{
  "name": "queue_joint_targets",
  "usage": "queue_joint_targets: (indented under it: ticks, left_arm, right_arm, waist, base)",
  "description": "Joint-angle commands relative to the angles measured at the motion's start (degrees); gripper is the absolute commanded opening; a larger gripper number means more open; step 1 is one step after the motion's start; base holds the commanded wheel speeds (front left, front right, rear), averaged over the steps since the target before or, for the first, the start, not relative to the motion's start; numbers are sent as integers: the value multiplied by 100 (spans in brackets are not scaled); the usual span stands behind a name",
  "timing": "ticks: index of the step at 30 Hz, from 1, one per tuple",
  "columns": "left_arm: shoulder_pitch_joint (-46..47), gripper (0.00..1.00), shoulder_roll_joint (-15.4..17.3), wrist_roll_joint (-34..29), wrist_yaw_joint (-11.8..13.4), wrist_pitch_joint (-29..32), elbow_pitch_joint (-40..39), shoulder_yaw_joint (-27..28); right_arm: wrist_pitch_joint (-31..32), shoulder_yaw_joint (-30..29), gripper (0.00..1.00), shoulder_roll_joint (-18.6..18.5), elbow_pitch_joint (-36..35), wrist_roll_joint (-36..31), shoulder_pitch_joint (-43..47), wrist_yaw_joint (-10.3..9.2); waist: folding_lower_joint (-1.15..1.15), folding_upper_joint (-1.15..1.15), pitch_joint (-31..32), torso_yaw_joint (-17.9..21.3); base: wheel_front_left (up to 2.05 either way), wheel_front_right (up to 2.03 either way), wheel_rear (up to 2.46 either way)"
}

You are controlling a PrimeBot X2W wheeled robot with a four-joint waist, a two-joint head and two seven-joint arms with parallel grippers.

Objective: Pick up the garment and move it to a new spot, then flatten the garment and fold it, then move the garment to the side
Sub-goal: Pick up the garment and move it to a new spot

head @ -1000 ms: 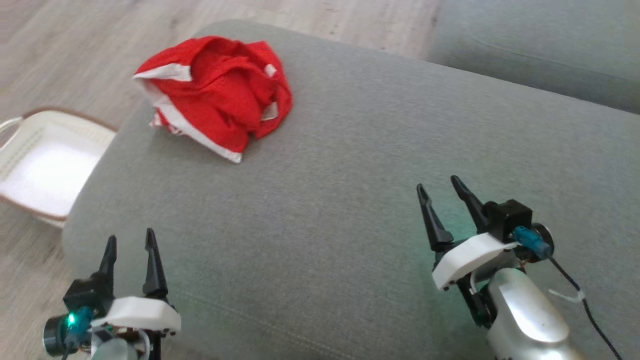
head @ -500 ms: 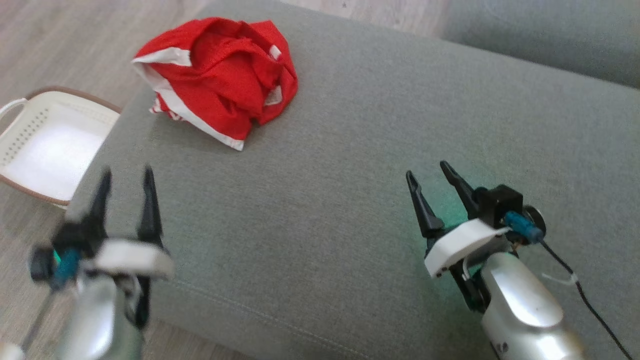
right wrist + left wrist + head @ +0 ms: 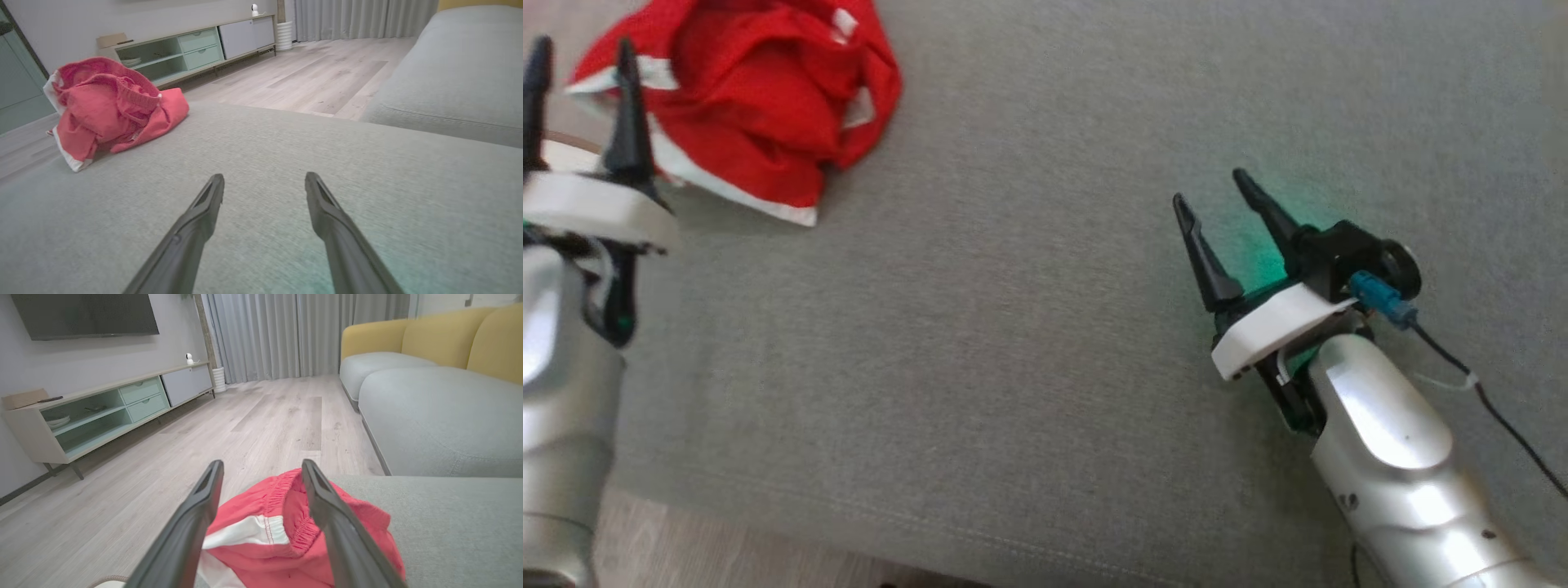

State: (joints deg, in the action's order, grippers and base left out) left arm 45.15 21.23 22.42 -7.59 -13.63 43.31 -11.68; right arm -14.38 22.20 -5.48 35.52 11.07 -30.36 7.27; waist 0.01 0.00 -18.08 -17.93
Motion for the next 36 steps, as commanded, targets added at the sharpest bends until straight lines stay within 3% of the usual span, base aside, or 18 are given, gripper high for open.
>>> queue_joint_targets:
  ticks: [1,5,13,20,21,22,31,36]
  left_arm:
    - [290,100,446,57,11,8,8,89]
    - [640,100,690,180,10,162,660,13]
    - [1025,100,755,252,47,468,1694,-18]
    - [1186,99,826,253,347,356,2172,22]
    - [1199,32,815,259,367,339,2221,22]
    - [1231,0,787,284,379,250,2249,34]
    - [1721,0,782,-53,143,-116,1389,-338]
    - [1946,0,433,-93,38,-134,278,-615]
  right_arm:
    - [-62,129,100,49,-219,-23,-151,22]
    - [-62,181,100,35,-362,-27,-242,22]
    - [-62,144,100,-6,-485,-45,-276,22]
    - [-62,33,100,1,-534,-46,-251,22]
    - [-62,14,100,5,-542,-44,-243,22]
    - [-62,-23,100,17,-556,-31,-219,22]
    - [-62,-256,100,143,-655,66,-26,22]
    - [-62,-454,100,206,-734,175,207,22]
  waist:
    - [-1,0,-278,276]
    - [-1,0,-460,503]
    - [-1,0,-710,817]
    - [-1,0,-779,908]
    - [-1,0,-771,914]
    - [-1,0,-737,918]
    - [-1,0,-336,979]
    - [-1,0,78,1099]
  base:
    - [0,0,0]
    - [0,0,0]
    - [0,0,0]
    - [0,0,0]
    - [0,0,0]
    - [0,0,0]
    - [0,0,0]
    - [0,0,0]
